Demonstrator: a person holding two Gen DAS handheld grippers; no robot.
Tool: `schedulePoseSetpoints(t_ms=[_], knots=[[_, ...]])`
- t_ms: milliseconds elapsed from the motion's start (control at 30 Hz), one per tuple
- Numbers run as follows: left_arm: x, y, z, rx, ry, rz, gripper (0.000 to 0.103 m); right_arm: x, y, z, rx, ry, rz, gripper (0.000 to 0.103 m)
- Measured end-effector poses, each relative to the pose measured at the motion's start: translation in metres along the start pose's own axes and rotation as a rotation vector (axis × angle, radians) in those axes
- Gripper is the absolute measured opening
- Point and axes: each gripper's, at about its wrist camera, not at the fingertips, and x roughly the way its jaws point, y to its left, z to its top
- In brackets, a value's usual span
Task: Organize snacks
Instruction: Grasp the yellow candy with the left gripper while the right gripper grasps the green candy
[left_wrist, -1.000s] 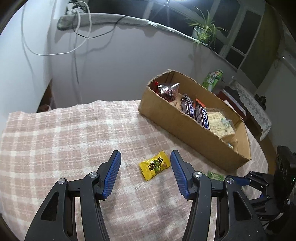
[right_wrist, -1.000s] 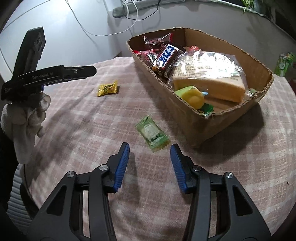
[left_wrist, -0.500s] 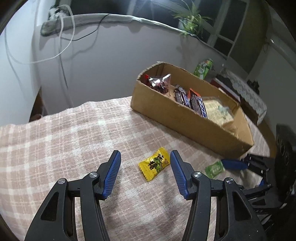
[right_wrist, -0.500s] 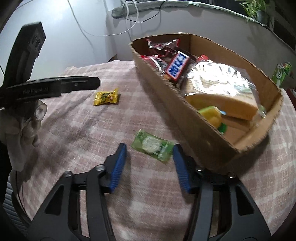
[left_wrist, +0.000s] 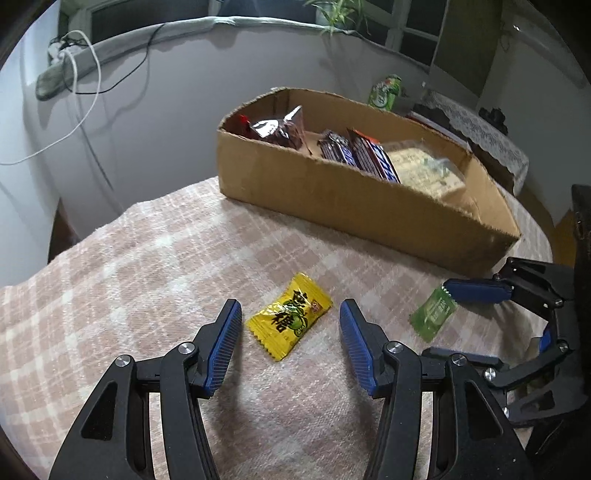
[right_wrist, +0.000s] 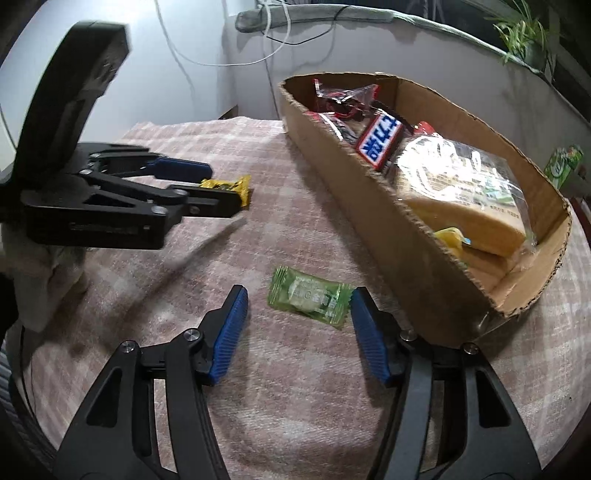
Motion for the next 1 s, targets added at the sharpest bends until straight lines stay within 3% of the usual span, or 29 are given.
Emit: schedulePoseSetpoints(t_ms=[67, 200, 333, 667, 1000], knots=[[0.001, -0.002, 0.000, 0.005, 0.002, 0.000, 0.054, 0.000, 0.003, -0.001, -0.011, 0.000, -0.007, 0.061], [0.001, -0.006, 0.000, 0.019, -0.002, 0.006, 0.038, 0.001, 0.005, 0.001, -0.011, 0.000, -0.002, 0.061], [0.000, -0.002, -0.002, 0.015, -0.009, 0.007, 0.035, 0.004, 0.007, 0.004, -0.006, 0.001, -0.016, 0.061], [-0.006, 0.003, -0.009, -0.001, -0.024, 0.016, 0.024, 0.004, 0.019, 0.005, -0.051, -0.010, -0.010, 0.035], [-0.018, 0.004, -0.017, -0.054, -0.036, 0.037, 0.016, -0.002, 0.015, 0.003, -0.042, -0.023, 0.059, 0.023]])
